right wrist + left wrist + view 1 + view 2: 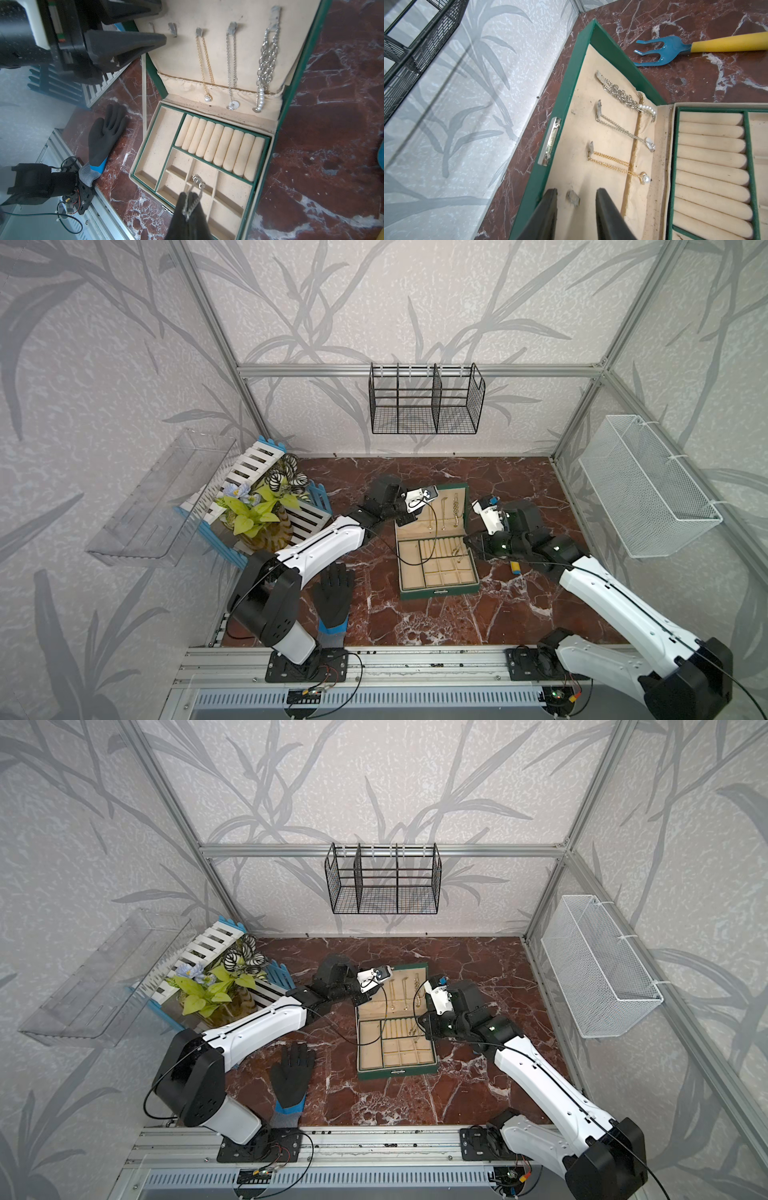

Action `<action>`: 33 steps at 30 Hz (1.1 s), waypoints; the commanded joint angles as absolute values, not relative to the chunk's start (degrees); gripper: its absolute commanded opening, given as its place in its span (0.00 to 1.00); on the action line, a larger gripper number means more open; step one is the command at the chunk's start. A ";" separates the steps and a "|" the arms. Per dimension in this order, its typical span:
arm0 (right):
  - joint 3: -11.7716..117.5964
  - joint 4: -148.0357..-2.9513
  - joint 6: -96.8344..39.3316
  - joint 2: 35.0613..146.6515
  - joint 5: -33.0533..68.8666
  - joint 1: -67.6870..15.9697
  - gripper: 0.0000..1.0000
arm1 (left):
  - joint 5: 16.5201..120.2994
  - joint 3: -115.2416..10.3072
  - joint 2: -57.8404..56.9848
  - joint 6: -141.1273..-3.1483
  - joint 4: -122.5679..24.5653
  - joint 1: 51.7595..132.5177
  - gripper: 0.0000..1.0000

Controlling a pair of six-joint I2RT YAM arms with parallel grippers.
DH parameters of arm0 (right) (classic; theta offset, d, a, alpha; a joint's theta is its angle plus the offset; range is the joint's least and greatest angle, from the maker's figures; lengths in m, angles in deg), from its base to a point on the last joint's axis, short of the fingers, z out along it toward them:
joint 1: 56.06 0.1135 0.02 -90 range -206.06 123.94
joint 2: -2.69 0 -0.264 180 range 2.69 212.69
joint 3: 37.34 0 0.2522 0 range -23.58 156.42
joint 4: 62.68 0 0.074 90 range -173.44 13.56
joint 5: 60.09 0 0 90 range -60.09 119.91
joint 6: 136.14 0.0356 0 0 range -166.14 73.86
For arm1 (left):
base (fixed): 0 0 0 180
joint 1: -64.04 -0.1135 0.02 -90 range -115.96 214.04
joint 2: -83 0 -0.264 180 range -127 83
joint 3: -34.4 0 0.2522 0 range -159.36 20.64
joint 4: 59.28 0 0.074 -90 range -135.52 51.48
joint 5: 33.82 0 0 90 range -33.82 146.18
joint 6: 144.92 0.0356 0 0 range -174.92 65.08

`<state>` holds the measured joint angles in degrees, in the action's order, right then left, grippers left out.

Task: Put jewelry chain into jewelry box
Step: Open the fastener on the jewelry box.

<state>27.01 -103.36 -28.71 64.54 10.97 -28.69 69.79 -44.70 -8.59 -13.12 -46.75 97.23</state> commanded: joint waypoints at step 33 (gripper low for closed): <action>24.69 -100.05 -28.32 65.41 8.46 -30.27 0.00 | 56.47 -36.29 -8.41 4.15 -49.74 101.81 0.00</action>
